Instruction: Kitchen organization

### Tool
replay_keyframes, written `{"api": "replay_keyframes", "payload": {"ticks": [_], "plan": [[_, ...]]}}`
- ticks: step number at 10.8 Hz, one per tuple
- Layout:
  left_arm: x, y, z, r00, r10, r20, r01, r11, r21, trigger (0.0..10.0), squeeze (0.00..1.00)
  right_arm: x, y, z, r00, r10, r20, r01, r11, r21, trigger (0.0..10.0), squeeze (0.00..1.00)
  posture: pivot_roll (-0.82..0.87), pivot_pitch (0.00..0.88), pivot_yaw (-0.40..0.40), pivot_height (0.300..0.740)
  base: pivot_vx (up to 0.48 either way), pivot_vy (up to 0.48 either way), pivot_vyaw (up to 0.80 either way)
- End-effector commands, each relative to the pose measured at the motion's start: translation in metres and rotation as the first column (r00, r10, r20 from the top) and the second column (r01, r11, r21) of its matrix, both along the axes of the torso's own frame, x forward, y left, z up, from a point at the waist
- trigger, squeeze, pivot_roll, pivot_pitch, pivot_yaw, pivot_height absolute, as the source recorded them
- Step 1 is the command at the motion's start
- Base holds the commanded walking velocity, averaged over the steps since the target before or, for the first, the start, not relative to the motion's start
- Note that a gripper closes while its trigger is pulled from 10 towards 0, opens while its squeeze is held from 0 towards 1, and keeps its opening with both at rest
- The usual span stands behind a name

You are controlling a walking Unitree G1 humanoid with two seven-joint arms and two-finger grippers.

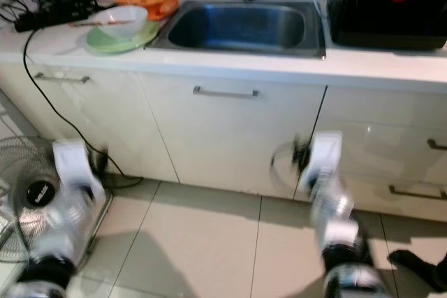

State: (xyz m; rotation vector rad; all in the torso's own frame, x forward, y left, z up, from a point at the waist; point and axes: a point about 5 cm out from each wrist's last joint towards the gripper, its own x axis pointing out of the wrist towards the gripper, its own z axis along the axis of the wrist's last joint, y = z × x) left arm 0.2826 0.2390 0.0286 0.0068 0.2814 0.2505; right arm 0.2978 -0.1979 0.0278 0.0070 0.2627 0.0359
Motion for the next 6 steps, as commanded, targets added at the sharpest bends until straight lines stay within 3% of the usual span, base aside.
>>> {"api": "replay_keyframes", "payload": {"ticks": [1,2,3,4,5,6], "plan": [[-0.01,-0.002,-0.016,0.998,0.028,-0.054,-0.028,1.0,0.002,10.0,0.0,-0.01,0.002,-0.015,0.998,-0.004,-0.063,0.004,1.0,0.004,10.0,0.0,0.0,0.0,0.082,0.74,0.0,0.0,0.0],[-0.032,-0.014,-0.048,0.98,0.023,-0.196,-0.033,0.998,-0.047,10.0,0.0,-0.038,0.005,-0.049,0.972,-0.005,-0.233,-0.001,1.0,-0.022,10.0,0.0,0.0,0.0,0.077,0.74,0.0,0.0,0.0],[-0.06,-0.025,-0.076,0.944,0.001,-0.331,-0.031,0.996,-0.083,10.0,0.0,-0.073,0.008,-0.081,0.914,-0.006,-0.407,-0.007,1.0,-0.029,10.0,0.0,-0.02,0.0,0.075,0.74,0.0,0.0,0.0],[-0.071,-0.03,-0.085,0.927,-0.017,-0.374,-0.017,0.996,-0.087,10.0,0.0,-0.086,0.009,-0.091,0.886,-0.011,-0.464,-0.004,0.999,-0.032,10.0,0.0,-0.01,0.0,0.073,0.74,0.0,0.0,0.0],[-0.091,-0.033,-0.1,0.889,-0.035,-0.457,-0.005,0.996,-0.086,10.0,0.0,-0.111,0.008,-0.106,0.831,-0.033,-0.555,0.009,0.999,-0.045,10.0,0.0,0.0,0.0,0.069,0.74,0.0,0.0,0.0],[-0.106,-0.031,-0.108,0.861,-0.022,-0.507,-0.027,0.996,-0.089,10.0,0.0,-0.124,0.007,-0.113,0.803,-0.042,-0.594,0.018,0.999,-0.046,10.0,0.0,0.0,0.0,0.065,0.74,0.0,0.0,0.0]]}}
